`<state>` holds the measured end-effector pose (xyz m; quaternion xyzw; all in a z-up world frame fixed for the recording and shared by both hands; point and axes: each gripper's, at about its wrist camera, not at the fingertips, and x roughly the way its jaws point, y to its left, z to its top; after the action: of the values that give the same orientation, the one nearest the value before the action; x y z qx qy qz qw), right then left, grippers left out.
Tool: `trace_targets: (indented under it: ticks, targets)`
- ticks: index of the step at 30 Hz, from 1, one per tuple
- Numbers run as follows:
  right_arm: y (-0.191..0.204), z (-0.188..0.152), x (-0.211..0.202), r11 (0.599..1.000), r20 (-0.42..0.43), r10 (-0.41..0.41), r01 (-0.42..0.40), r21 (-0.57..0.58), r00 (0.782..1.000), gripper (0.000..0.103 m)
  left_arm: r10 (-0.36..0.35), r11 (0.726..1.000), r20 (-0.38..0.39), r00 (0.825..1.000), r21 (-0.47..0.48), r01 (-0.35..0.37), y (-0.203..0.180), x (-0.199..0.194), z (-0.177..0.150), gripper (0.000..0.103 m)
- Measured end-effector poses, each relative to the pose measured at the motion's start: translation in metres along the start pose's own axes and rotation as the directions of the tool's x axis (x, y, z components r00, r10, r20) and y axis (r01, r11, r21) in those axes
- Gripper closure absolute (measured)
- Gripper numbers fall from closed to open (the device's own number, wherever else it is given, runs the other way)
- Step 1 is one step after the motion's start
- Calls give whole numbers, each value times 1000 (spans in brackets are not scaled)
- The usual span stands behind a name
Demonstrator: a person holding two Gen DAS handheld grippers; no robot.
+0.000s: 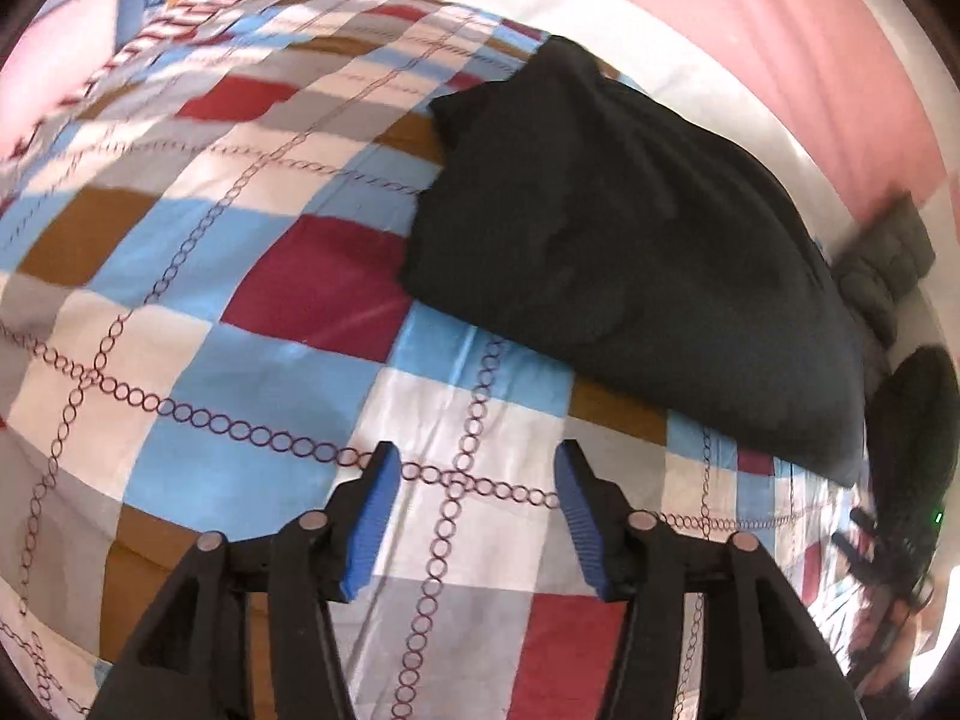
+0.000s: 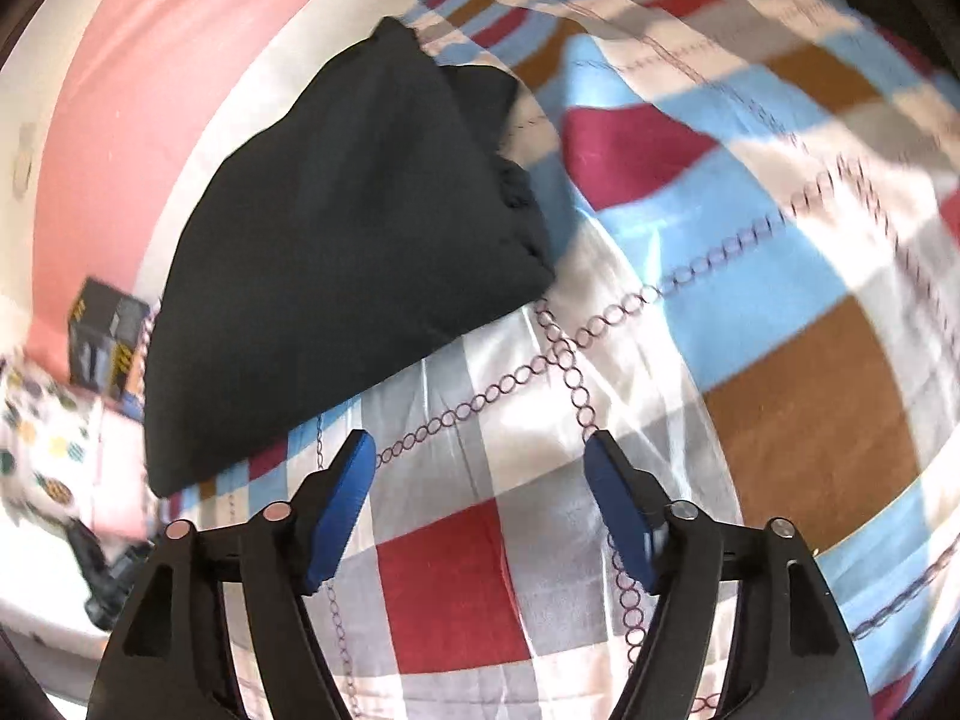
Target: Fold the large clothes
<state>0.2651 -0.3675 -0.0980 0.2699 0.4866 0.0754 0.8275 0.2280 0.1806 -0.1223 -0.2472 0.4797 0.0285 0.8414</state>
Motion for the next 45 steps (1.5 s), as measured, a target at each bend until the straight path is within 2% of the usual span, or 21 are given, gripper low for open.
trace_targets:
  ticks: [5,13,17,21,24,26,31,32,33,34,35,36,37,39,42,45]
  targets:
    - [-6,14,5,991,28,100,-102,89,995,29,-63,994,35,997,-84,65,11,2,16,34]
    - [-10,30,26,953,81,214,-226,199,973,27,-165,969,48,985,-180,171,15,28,41,28]
    - [-11,33,36,925,118,266,-288,249,957,27,-222,944,78,972,-233,234,20,34,45,22]
    - [-12,39,48,897,140,299,-328,297,944,23,-270,902,123,955,-313,296,28,41,47,15]
    - [-7,47,55,892,150,297,-330,308,943,17,-274,886,147,950,-345,309,25,48,58,15]
    - [-3,55,59,896,147,282,-315,313,948,15,-258,887,146,955,-357,294,21,55,67,13]
    - [0,64,64,900,136,255,-287,327,957,15,-173,927,142,975,-309,210,5,64,82,10]
    - [1,66,63,906,133,244,-275,321,961,15,-158,934,139,978,-300,193,4,64,83,14]
    - [3,66,62,915,129,229,-259,310,965,20,-144,941,133,981,-288,177,2,63,83,20]
    - [5,67,60,922,127,218,-247,298,968,30,-134,948,128,983,-272,165,0,61,83,24]
    - [10,68,57,936,121,196,-223,274,973,34,-124,956,123,985,-252,152,-3,58,84,33]
    - [12,70,54,944,118,182,-207,256,976,45,-115,963,120,986,-229,140,-6,56,84,43]
    - [15,70,51,951,115,172,-195,241,978,52,-102,971,115,988,-204,124,-10,52,85,47]
    - [22,72,43,963,102,154,-172,206,983,58,-71,983,105,992,-160,87,-19,43,87,62]
    - [28,68,31,971,94,138,-153,185,986,62,-48,991,95,994,-123,60,-27,26,86,68]
    - [24,57,12,969,87,143,-158,188,986,63,-63,991,87,994,-111,73,-27,3,73,69]
